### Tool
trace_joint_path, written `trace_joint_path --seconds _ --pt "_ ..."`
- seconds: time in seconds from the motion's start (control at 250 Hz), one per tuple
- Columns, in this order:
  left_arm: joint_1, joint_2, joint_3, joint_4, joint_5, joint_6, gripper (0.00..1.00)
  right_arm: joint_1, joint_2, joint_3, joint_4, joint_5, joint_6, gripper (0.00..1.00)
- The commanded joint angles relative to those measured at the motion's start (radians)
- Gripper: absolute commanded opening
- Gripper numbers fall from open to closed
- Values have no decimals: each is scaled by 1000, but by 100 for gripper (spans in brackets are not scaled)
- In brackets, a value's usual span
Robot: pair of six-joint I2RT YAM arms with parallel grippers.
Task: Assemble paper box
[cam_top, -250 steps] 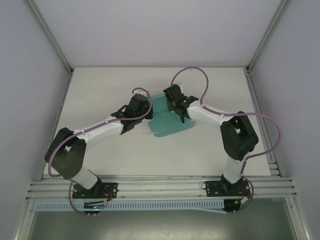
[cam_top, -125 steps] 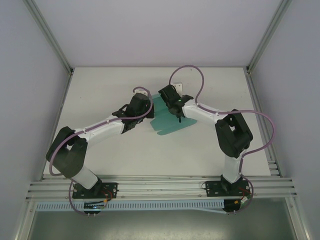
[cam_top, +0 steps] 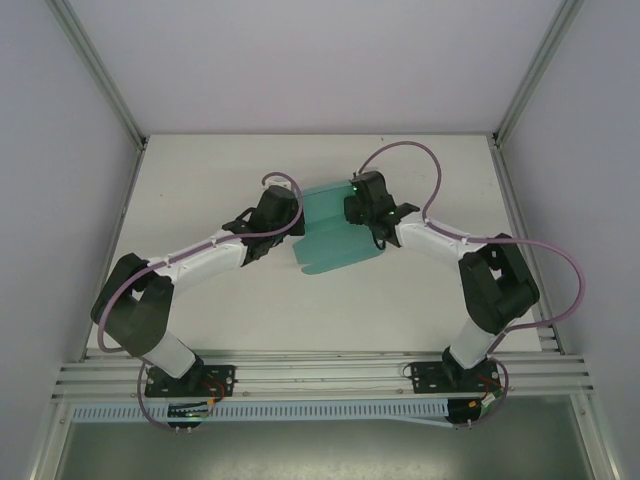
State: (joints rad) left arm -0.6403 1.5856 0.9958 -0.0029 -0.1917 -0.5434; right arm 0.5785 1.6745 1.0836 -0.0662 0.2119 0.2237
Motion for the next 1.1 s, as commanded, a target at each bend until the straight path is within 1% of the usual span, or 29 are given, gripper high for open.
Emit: trace_joint_path --seconds 0.0,0.128,0.188,0.264,0.28,0.348,0.472,0.516,0.699,0.771,0.871,0.995,1.095 --pt "27 -52 -8 4 -72 -20 0 -51 -14 -47 48 -59 43 44" --pt "27 -52 -8 3 -71 -21 0 -51 1 -59 77 -80 64 43" --pt "25 -52 -5 5 -68 -24 0 -51 12 -58 84 -86 80 40" --pt "27 -47 -5 7 -70 -27 0 -49 25 -66 100 -85 106 39" --pt "26 -47 -5 7 -69 -28 0 -49 24 -69 104 -106 112 39" --pt "27 -45 -3 7 -71 -29 0 -50 30 -85 127 -113 136 37" --pt "26 -45 1 4 -79 -27 0 -48 31 -100 122 -93 141 35" --pt "26 -45 1 6 -80 -26 0 -46 30 -100 114 -69 139 34" --pt "26 -39 4 8 -71 -27 0 -42 39 -105 129 -56 133 18" --pt "27 -41 5 5 -70 -27 0 -35 52 -91 110 -11 119 12" --pt "27 -47 4 2 -74 -26 0 -25 65 -68 62 105 101 5" --pt "27 -52 3 -6 -77 -24 0 -23 79 -18 -45 270 94 1" --pt "26 -55 6 -15 -85 -25 0 -22 108 36 -149 423 66 0"
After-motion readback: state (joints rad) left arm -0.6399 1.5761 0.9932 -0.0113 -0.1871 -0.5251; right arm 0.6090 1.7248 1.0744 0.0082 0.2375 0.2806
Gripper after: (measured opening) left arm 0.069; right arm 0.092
